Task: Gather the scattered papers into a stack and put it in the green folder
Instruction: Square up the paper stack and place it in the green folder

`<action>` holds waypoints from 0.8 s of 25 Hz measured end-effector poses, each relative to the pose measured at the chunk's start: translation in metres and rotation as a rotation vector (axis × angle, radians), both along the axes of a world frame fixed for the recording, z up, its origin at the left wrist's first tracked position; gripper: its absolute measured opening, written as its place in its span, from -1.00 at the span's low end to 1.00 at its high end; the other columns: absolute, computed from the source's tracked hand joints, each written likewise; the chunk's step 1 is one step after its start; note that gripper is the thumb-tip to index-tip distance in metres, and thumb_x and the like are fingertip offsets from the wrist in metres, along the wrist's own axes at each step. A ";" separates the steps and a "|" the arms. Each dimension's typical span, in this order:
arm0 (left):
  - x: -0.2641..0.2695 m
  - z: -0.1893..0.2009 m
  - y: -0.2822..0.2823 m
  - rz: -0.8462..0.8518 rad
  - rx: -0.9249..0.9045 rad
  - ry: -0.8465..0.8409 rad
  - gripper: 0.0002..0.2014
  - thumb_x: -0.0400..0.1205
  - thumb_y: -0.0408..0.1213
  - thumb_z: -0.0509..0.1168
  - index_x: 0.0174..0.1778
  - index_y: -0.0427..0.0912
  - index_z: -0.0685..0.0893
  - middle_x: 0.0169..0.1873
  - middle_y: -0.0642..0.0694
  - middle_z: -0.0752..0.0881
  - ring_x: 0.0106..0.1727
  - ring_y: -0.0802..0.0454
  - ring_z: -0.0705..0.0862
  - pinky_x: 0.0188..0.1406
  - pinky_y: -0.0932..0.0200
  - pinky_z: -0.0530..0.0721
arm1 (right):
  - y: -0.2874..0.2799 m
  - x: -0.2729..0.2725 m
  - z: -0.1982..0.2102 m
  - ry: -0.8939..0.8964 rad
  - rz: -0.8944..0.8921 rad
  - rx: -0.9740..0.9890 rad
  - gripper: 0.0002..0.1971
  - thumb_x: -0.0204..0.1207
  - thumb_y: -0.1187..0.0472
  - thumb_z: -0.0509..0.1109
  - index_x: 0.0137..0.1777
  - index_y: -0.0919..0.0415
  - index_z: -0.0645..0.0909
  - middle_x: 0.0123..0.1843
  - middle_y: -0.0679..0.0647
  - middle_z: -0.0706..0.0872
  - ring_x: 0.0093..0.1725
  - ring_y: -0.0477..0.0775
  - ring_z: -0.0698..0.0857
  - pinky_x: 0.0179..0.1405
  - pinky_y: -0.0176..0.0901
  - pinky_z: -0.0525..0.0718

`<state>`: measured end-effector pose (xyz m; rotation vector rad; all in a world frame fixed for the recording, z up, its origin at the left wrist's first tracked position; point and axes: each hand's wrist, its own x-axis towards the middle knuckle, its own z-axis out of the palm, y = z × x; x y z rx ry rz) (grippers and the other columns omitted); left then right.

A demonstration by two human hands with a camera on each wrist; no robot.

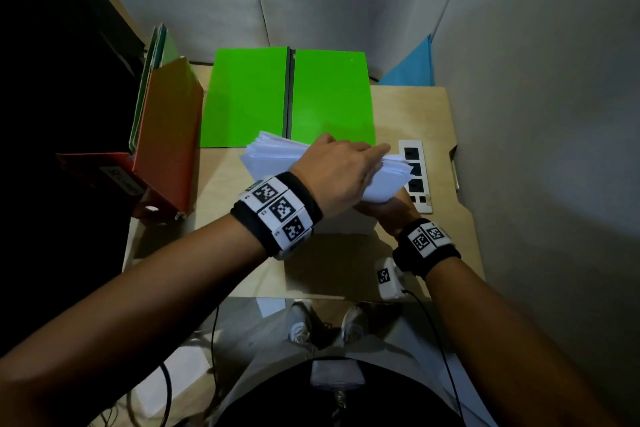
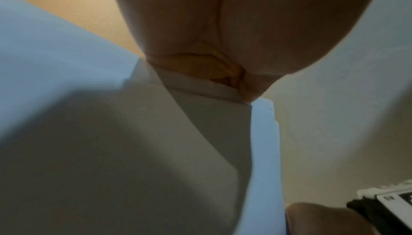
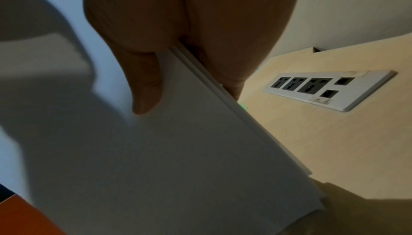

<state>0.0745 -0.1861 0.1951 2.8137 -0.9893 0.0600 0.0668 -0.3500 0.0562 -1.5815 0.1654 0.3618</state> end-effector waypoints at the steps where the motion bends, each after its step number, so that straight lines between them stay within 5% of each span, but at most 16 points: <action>1: -0.002 -0.001 -0.004 0.020 0.029 -0.005 -0.51 0.79 -0.05 -0.06 0.63 -0.11 0.35 0.19 -0.11 0.73 0.08 -0.20 0.68 -0.01 -0.03 0.37 | 0.001 -0.001 0.004 -0.005 0.002 -0.018 -0.43 0.21 0.48 0.65 0.18 0.16 0.55 0.07 0.23 0.73 0.10 0.08 0.76 0.08 0.08 0.76; 4: -0.014 -0.009 -0.014 0.048 0.078 -0.050 -0.42 0.76 0.04 -0.02 0.69 -0.14 0.23 0.25 -0.14 0.68 0.20 -0.22 0.63 0.28 -0.18 0.38 | 0.003 -0.001 0.006 -0.039 -0.013 -0.082 -0.53 0.31 0.48 0.59 0.11 0.07 0.54 -0.03 0.03 0.73 -0.10 -0.21 0.76 -0.04 -0.14 0.78; 6: -0.014 -0.002 -0.005 0.125 -0.043 -0.064 -0.34 0.71 0.18 0.04 0.68 -0.09 0.24 0.32 -0.10 0.66 0.38 -0.13 0.58 0.57 -0.37 0.15 | 0.002 -0.001 0.006 -0.036 -0.039 -0.060 -0.55 0.32 0.46 0.60 0.16 0.16 0.57 0.05 0.13 0.76 -0.02 -0.09 0.78 0.08 -0.02 0.78; 8: -0.009 0.006 0.030 0.298 -0.315 -0.056 -0.21 0.57 0.36 0.19 0.64 -0.03 0.33 0.44 -0.04 0.59 0.52 -0.01 0.49 0.63 -0.41 0.01 | 0.000 0.000 0.004 0.014 -0.088 -0.027 -0.58 0.31 0.45 0.61 0.12 0.18 0.60 0.12 0.22 0.74 0.04 0.13 0.76 0.21 0.21 0.71; 10: -0.008 -0.004 0.081 0.491 -0.796 0.087 -0.02 0.38 0.41 0.39 0.63 -0.07 0.33 0.52 -0.02 0.50 0.57 0.06 0.42 0.63 -0.32 0.22 | -0.006 0.000 0.009 0.035 -0.130 -0.088 -0.61 0.31 0.39 0.63 0.05 0.10 0.58 0.09 0.14 0.73 0.05 0.11 0.71 0.15 0.06 0.72; 13: -0.035 -0.038 0.103 0.667 -1.280 0.397 0.09 0.25 0.24 0.59 0.58 -0.24 0.32 0.40 -0.13 0.58 0.44 0.04 0.56 0.44 -0.13 0.54 | -0.011 0.003 0.016 0.002 -0.182 -0.110 -0.51 0.33 0.33 0.63 0.23 0.26 0.55 0.12 0.07 0.74 0.07 0.04 0.73 -0.03 -0.27 0.67; 17: -0.035 -0.063 0.076 0.726 -1.356 0.442 -0.26 0.34 -0.51 0.61 0.41 -0.34 0.42 0.17 -0.14 0.72 0.14 0.14 0.75 0.03 0.22 0.71 | -0.012 0.015 0.022 0.004 -0.160 -0.051 -0.26 0.17 0.13 0.69 0.36 0.24 0.50 0.22 0.06 0.76 0.18 0.03 0.76 0.17 -0.04 0.71; 20: -0.021 -0.084 0.077 0.781 -1.332 0.462 -0.28 0.34 -0.50 0.59 0.42 -0.31 0.46 0.13 -0.05 0.73 0.10 0.23 0.74 0.05 0.22 0.70 | -0.008 0.012 0.018 -0.002 -0.102 -0.082 -0.51 0.26 0.30 0.66 0.19 0.15 0.60 0.17 0.16 0.76 0.14 0.10 0.75 0.17 0.07 0.73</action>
